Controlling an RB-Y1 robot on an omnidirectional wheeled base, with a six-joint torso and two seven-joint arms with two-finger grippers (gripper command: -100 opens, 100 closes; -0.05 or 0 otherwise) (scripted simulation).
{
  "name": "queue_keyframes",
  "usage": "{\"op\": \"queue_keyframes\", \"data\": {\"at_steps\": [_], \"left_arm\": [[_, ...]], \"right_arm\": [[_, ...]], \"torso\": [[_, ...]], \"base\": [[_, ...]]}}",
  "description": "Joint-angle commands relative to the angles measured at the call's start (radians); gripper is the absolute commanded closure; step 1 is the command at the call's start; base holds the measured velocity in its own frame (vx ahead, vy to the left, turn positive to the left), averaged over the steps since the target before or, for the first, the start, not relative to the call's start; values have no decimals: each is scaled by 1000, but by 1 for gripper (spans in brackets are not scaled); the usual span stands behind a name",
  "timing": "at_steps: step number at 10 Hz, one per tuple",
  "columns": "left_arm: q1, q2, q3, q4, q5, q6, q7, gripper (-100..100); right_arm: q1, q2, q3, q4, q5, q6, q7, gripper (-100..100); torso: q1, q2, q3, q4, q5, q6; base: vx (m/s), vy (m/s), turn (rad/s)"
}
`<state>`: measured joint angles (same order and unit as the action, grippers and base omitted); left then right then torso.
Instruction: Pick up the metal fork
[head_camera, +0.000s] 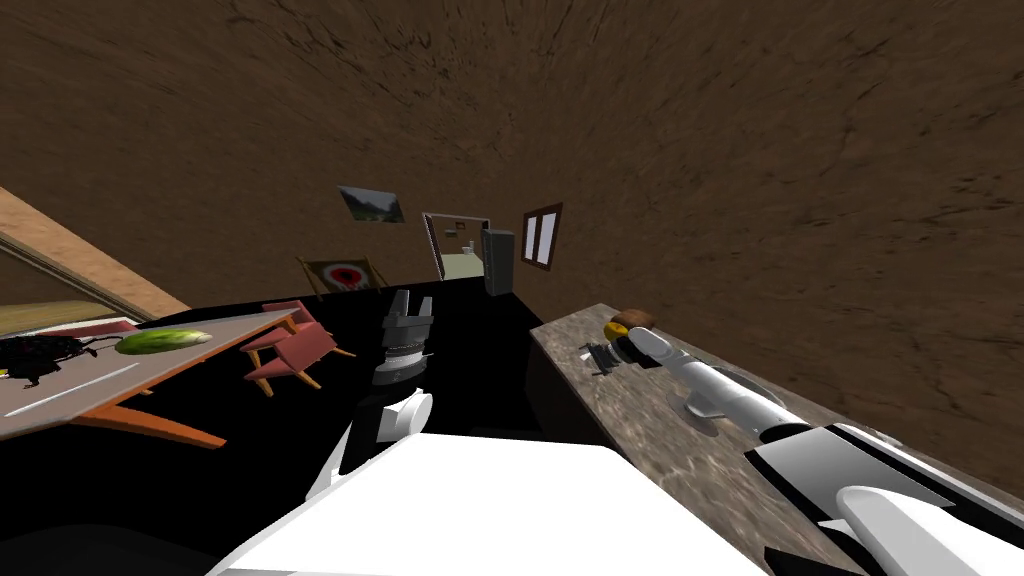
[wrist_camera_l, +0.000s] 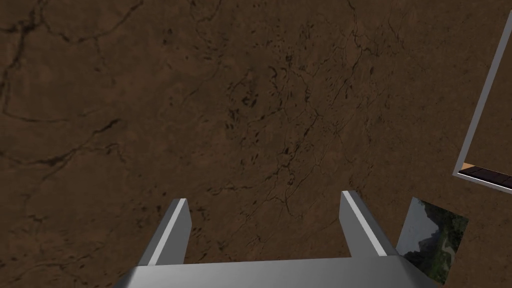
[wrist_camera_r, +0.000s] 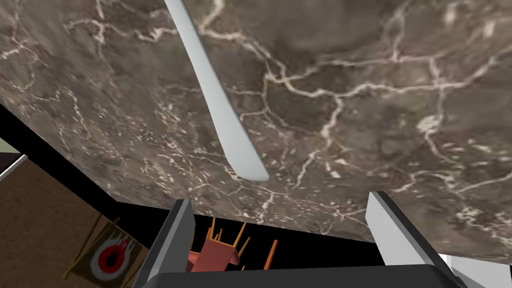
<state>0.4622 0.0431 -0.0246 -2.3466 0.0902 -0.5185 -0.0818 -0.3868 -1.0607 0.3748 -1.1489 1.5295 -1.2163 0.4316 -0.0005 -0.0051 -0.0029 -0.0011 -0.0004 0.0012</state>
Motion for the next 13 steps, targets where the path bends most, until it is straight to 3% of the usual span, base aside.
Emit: {"op": "queue_keyframes", "data": {"at_steps": [1,6,7,8,9,11,12,13], "left_arm": [[0,0,0,0,0,0,0,0],[0,0,0,0,0,0,0,0],[0,0,0,0,0,0,0,0],[0,0,0,0,0,0,0,0],[0,0,0,0,0,0,0,0],[0,0,0,0,0,0,0,0],[0,0,0,0,0,0,0,0],[0,0,0,0,0,0,0,0]], "right_arm": [[-14,-36,15,31,45,-18,34,-100],[-72,-94,67,127,155,-61,104,-100],[-66,-89,60,118,140,-57,96,-100],[-67,-90,60,121,142,-58,101,0],[-51,-72,69,130,146,-26,106,-100],[-47,-74,67,128,144,-28,107,-100],[-46,-74,67,128,144,-24,108,100],[-46,-74,67,128,144,-24,108,100]], "torso": [[0,0,0,0,0,0],[1,1,1,0,0,1],[1,2,1,0,0,1],[1,2,1,0,0,2],[1,3,2,1,0,2],[1,3,1,0,0,2],[2,3,2,1,0,2],[2,3,2,1,0,2]], "base": [[40,-23,272],[27,-17,175],[10,-10,28],[0,0,0],[10,-3,35],[10,-1,20],[0,0,0],[0,0,0]]}}
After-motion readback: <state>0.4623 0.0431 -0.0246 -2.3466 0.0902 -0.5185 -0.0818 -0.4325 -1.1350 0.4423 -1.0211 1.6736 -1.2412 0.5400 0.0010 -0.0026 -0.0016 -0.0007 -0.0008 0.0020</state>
